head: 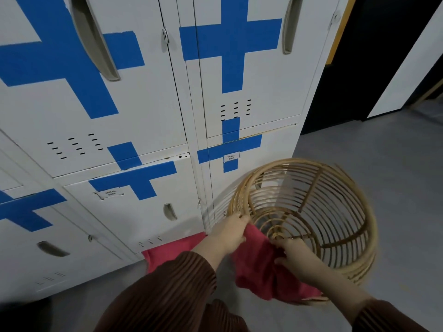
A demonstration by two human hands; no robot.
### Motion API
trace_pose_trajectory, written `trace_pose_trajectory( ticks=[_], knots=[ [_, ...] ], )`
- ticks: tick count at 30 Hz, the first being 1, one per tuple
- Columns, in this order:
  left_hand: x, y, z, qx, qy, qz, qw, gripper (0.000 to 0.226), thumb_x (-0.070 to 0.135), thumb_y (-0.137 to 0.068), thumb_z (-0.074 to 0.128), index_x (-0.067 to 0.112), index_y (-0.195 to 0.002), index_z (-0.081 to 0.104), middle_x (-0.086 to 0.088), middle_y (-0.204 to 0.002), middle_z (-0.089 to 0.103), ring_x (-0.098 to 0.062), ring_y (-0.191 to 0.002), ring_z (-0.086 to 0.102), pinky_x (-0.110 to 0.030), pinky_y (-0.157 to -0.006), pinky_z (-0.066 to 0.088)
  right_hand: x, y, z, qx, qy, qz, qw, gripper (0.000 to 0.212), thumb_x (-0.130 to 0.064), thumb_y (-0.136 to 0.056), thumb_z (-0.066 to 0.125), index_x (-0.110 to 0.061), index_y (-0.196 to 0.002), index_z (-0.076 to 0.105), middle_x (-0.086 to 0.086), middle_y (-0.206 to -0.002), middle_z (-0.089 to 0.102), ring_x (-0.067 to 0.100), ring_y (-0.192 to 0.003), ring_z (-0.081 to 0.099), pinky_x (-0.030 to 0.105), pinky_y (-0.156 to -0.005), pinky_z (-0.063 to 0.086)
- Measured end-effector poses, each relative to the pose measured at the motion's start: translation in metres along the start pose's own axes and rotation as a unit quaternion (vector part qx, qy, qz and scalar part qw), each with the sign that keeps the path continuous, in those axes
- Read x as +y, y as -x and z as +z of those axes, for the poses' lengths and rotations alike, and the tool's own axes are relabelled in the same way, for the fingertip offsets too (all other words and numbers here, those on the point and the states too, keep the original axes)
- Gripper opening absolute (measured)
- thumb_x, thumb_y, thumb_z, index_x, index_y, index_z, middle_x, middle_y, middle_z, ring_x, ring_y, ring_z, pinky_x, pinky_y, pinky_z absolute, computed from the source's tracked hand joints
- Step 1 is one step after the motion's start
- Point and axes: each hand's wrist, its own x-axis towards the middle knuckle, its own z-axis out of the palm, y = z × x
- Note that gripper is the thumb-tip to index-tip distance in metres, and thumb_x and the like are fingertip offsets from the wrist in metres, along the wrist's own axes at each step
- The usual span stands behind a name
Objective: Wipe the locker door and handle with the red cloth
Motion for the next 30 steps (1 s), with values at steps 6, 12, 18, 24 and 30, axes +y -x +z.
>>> trace_pose_trajectory(
  ticks=[6,12,18,24,30],
  knots=[
    [-0.01,-0.001,0.012,0.004,0.032,-0.1,0.994,0.027,0.017,-0.094,0.051,0.007,-0.118,0.05,-0.013,-0.118,0.051,-0.03,-0.109,0.054,-0.04,-0.092,0.044,0.005,-0.005,-0.008,-0.034,-0.052,0.032,0.998,0.043,-0.03,-0.098,0.038,-0.014,-0.137,0.038,0.008,-0.14,0.042,0.023,-0.127,0.039,0.024,-0.097,0.029],
    [-0.004,-0.019,-0.024,0.09,0.185,-0.068,0.976,0.007,0.005,-0.092,0.047,0.005,-0.097,0.052,-0.02,-0.1,0.062,-0.034,-0.084,0.061,-0.041,-0.078,0.05,0.006,-0.019,-0.022,0.001,-0.072,0.091,0.993,0.018,-0.015,-0.091,0.053,-0.01,-0.106,0.062,0.005,-0.099,0.061,0.021,-0.098,0.056,0.022,-0.068,0.033],
    [0.008,-0.026,-0.04,0.103,0.062,0.021,0.993,0.051,0.007,-0.089,0.054,0.019,-0.136,0.041,-0.01,-0.138,0.034,-0.027,-0.114,0.049,-0.033,-0.094,0.04,-0.009,-0.028,-0.034,0.072,-0.021,0.104,0.992,0.028,-0.018,-0.088,0.055,-0.009,-0.114,0.058,0.011,-0.114,0.06,0.026,-0.108,0.053,0.026,-0.081,0.036],
    [-0.012,-0.007,-0.006,-0.045,0.004,0.064,0.997,0.057,0.009,-0.088,0.057,0.029,-0.139,0.04,0.011,-0.157,0.002,-0.024,-0.134,0.034,-0.034,-0.105,0.037,-0.025,-0.025,0.001,-0.019,0.045,0.046,0.998,0.031,-0.018,-0.09,0.053,-0.011,-0.12,0.053,0.009,-0.116,0.061,0.024,-0.107,0.055,0.031,-0.089,0.042],
    [-0.039,0.014,-0.041,0.024,0.004,0.012,1.0,0.061,0.017,-0.093,0.051,0.027,-0.147,0.024,0.003,-0.157,0.003,-0.021,-0.14,0.022,-0.034,-0.113,0.025,-0.029,-0.03,-0.01,0.019,-0.009,0.081,0.996,0.036,-0.025,-0.087,0.059,-0.012,-0.12,0.051,0.007,-0.113,0.063,0.021,-0.104,0.057,0.023,-0.082,0.041]
  ],
)
